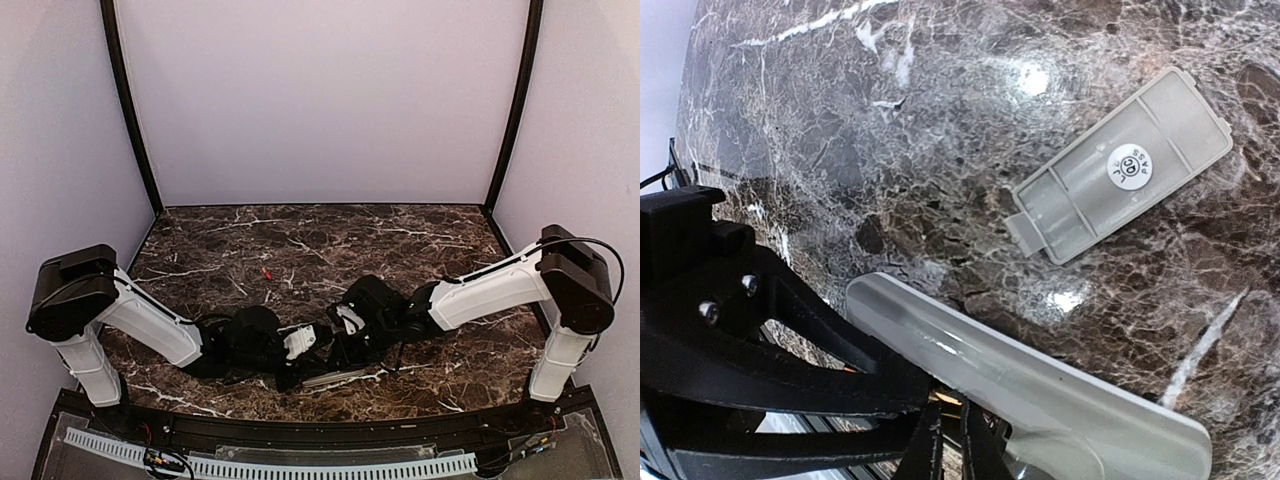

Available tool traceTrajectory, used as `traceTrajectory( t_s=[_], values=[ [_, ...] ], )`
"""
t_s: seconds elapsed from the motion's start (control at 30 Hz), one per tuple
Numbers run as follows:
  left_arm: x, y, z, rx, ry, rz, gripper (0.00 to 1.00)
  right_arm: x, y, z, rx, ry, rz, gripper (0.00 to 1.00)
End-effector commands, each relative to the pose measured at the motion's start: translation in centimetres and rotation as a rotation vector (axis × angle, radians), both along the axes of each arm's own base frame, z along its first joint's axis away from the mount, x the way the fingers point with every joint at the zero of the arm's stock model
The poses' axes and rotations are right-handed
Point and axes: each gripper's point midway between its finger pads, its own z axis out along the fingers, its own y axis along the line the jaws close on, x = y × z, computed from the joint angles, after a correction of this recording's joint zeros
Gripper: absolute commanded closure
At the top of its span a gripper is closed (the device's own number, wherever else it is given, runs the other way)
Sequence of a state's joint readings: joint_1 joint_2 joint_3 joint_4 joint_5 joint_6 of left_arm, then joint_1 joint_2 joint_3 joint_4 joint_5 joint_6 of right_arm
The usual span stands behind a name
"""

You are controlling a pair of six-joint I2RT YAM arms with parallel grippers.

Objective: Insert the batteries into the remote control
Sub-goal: Place the battery in the battery compartment, then load the battery into the battery compartment.

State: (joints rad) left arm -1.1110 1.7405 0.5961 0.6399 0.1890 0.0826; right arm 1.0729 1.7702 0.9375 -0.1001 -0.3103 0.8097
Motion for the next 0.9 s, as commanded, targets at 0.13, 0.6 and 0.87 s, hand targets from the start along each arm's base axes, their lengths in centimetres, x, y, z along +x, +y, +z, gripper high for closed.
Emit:
traceTrajectory(
  t_s=[0.13, 0.6, 0.87],
  values=[
    [-0.9, 1.9, -2.4, 0.114, 0.035, -0.002, 0.8, 0.1, -0.7, -1.3, -0.025, 0.004, -0.018, 0.94],
    [-0.5, 1.5, 5.4, -0.091, -0.002, 0.028, 0.53, 0.4, -0.6, -0.4, -0.019, -0.022, -0.012, 0.95],
    [-1.1, 5.2, 2.0, 0.078, 0.073, 0.099, 0.66, 0.9, 0.5, 2.1, 0.025, -0.069, 0.022, 0.94]
  ],
)
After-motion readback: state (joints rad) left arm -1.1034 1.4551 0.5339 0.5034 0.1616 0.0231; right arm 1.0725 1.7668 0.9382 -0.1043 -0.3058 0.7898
